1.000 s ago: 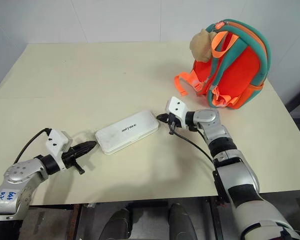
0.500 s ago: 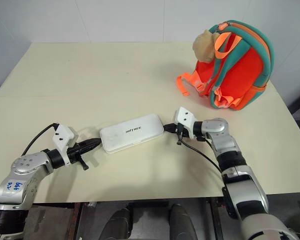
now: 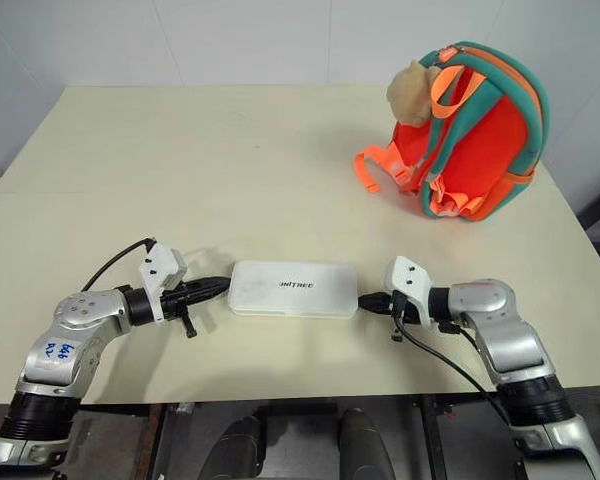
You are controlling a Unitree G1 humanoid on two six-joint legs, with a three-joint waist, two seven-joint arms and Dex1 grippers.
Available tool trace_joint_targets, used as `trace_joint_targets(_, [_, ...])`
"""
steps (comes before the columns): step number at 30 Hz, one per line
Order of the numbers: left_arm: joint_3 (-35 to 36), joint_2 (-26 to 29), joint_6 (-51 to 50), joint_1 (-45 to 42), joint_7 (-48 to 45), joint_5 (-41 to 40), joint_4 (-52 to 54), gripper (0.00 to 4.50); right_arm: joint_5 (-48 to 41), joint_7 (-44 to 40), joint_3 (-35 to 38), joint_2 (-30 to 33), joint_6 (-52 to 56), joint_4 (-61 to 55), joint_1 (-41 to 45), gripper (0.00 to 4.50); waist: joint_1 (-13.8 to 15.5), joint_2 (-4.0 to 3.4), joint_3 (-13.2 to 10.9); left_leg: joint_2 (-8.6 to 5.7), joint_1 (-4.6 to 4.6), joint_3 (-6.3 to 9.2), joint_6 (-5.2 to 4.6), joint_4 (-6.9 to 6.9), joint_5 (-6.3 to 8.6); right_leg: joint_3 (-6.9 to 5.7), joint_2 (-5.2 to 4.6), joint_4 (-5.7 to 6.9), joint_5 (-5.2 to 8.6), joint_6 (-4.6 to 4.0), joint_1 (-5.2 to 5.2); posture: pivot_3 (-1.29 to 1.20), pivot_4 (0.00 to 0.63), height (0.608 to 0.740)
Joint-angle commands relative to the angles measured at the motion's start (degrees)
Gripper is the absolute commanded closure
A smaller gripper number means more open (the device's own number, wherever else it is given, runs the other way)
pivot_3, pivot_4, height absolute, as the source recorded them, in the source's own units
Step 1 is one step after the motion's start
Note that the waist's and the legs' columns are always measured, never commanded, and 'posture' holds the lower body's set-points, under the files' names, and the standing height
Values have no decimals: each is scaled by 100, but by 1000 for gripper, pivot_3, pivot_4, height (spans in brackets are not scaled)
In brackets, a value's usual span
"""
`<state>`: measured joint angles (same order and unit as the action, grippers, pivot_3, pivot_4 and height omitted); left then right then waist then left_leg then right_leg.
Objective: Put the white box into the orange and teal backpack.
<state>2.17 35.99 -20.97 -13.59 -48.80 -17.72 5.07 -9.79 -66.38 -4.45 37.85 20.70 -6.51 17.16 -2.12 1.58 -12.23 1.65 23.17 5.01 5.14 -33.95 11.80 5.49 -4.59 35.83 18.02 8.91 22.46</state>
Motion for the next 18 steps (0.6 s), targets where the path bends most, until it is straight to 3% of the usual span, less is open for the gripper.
trace_joint_targets(1, [-359,-89,94,-68,-319,-33,103,4470,-215,124,-81,-66,33,-500,-47,4500,2,1,0,0,0,0,0,-2,0,1,0,-1,0,0,-1,0,150,740])
trace_joint_targets(7, [-325,185,79,-78,-477,93,14,4470,-93,229,49,73,-262,-134,-12,4500,28,1,0,0,1,-3,0,-5,0,2,0,-7,-1,0,-2,0,150,740])
trace_joint_targets(8, [-257,313,-10,-78,-572,52,7,4297,-171,232,156,119,-167,-83,14,4333,34,1,0,0,1,-3,0,-5,0,3,0,-8,-2,0,-3,0,150,740])
trace_joint_targets(10, [-170,502,-144,-62,-715,-13,8,3906,-244,211,296,201,-230,-2,47,3942,36,0,0,0,1,-3,0,-4,0,3,0,-10,-2,0,-2,0,150,740])
trace_joint_targets(14, [31,815,-380,-196,-1098,-216,-230,2642,-467,127,589,507,-92,61,158,2565,38,0,0,0,4,-6,-2,-2,2,4,0,-18,-1,0,-1,0,150,740])
trace_joint_targets(18, [95,997,-709,-617,-1567,-505,-628,1393,-1012,114,936,800,797,-163,252,1207,38,0,0,1,5,-5,-3,-1,3,3,0,-17,0,-2,0,0,150,740])
